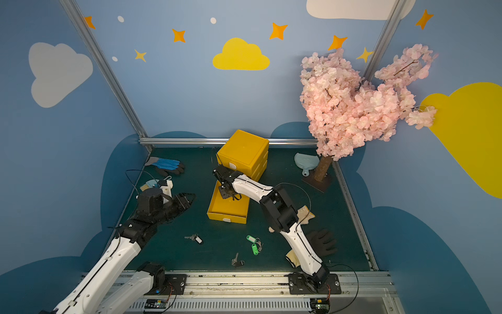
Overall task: Take the keys out of the drawer
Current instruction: Pick up the key from the drawer.
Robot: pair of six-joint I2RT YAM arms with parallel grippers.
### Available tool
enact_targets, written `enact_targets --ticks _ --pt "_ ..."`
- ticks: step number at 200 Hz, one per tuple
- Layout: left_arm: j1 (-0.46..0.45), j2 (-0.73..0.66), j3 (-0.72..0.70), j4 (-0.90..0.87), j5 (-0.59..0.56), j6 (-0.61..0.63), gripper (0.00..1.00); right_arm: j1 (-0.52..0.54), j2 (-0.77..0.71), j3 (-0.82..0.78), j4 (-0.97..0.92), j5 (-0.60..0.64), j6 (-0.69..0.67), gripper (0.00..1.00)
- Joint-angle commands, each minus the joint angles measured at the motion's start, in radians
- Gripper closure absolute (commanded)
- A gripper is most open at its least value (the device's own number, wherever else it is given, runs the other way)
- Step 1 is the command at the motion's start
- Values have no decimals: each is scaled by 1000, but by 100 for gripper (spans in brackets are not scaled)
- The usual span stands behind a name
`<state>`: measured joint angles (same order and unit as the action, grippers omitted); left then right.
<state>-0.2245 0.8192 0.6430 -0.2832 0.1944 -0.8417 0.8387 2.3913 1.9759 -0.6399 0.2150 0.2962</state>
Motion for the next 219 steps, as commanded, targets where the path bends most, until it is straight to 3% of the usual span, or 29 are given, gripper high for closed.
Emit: enact_targets --ticks 1,40,77,120,160,190,219 --pt "5 -12 10 -32 17 27 52 -17 39 18 -41 12 41 62" --pt "4 -3 11 -24 29 25 52 -15 -30 -126 2 -29 59 87" --pt "4 9 3 -1 33 11 52 -14 -86 -173 0 -28 61 100" --pt "4 10 -8 38 33 4 52 -13 -175 -119 -75 -36 21 100" --pt "3 39 -4 20 114 29 52 -4 -432 -175 -156 -98 -4 100" --pt "-15 60 -24 -6 145 1 55 -33 -643 -317 -262 -31 39 100" --pt "-82 67 -50 -28 118 -67 62 -135 -836 -540 -303 30 92 100"
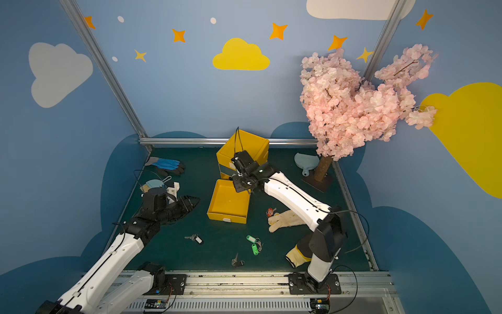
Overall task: Take the keys out of the drawer
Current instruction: Pick up the key from the drawer, then place the key at the center of the board.
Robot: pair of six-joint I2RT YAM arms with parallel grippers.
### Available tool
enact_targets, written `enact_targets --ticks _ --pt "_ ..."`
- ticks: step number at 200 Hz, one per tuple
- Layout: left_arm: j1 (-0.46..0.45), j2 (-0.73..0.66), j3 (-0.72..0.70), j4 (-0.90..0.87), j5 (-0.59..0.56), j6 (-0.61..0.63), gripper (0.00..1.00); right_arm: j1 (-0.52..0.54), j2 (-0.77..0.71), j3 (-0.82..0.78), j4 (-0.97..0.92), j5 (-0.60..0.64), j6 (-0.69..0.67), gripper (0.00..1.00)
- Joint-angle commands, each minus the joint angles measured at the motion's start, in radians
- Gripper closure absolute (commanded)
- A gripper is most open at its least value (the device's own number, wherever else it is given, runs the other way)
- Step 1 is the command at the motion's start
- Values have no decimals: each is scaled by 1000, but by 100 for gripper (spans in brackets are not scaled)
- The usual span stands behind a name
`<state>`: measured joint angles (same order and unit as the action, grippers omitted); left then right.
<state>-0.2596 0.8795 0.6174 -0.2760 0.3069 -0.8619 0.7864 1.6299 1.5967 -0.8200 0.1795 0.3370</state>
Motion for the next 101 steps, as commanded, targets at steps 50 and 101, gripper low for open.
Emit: enact_targets --ticks 50,101 --pt "-165 152 -44 26 5 -139 67 -264 -81 -336 41 -5 -24 94" --pt "-194 355 -5 128 52 -171 67 -283 111 159 -241 -68 -84 67"
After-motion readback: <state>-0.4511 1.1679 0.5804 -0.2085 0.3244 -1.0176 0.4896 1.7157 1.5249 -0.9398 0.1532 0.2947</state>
